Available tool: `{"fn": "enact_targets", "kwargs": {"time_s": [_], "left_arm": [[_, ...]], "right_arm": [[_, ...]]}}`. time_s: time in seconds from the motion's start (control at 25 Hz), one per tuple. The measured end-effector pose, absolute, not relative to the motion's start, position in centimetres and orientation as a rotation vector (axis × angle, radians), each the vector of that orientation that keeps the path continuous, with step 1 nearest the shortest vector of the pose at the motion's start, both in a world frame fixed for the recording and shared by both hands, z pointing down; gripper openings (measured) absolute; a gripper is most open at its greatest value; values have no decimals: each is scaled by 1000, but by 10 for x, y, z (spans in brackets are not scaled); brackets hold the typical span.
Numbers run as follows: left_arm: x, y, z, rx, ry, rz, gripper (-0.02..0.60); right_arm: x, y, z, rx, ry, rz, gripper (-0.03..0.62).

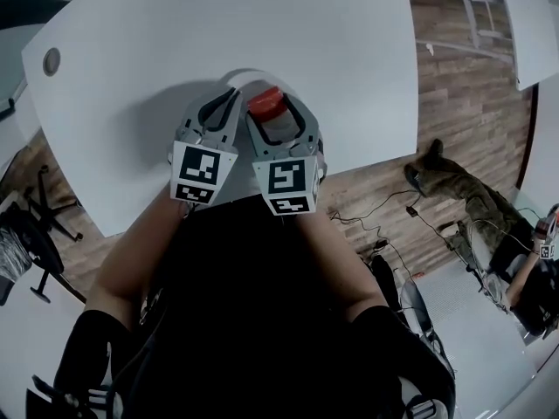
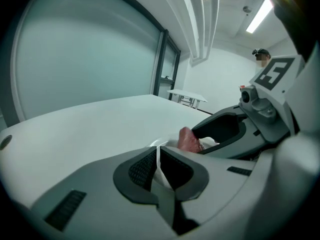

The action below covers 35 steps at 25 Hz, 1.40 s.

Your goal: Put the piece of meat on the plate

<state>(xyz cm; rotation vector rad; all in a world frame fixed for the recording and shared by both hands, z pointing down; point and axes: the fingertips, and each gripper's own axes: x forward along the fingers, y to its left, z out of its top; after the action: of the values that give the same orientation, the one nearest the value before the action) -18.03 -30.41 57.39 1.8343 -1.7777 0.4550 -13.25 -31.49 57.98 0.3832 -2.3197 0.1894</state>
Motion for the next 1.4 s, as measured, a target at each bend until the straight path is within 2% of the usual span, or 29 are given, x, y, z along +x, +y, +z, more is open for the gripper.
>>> {"fn": "enact_targets", "kwargs": {"time_s": [0.36, 0.6, 0.64, 0.68, 0.76, 1.08, 1.4], "left_arm": [[-172, -295, 555, 1872, -1801, 432, 5], [-168, -289, 502, 2017, -1872, 377, 5], [-166, -286, 487, 2046, -1896, 362, 5], [-161, -281, 472, 2075, -1921, 346, 5], [-153, -273, 440, 2134, -1972, 314, 5], [-138, -246, 354, 2174, -2141, 141, 5], [-64, -240, 310, 2167, -2263, 106, 5]], "right_arm": [[-126, -311, 555, 432, -2362, 145, 287], [-119, -310, 500, 581, -2469, 85, 275], [-114, -310, 485, 635, -2501, 63, 169], [-107, -308, 469, 685, -2535, 39, 92], [-96, -304, 440, 745, -2611, 20, 3], [-57, -298, 338, 798, -2890, 24, 3], [13, -286, 292, 777, -3037, -20, 3]]}}
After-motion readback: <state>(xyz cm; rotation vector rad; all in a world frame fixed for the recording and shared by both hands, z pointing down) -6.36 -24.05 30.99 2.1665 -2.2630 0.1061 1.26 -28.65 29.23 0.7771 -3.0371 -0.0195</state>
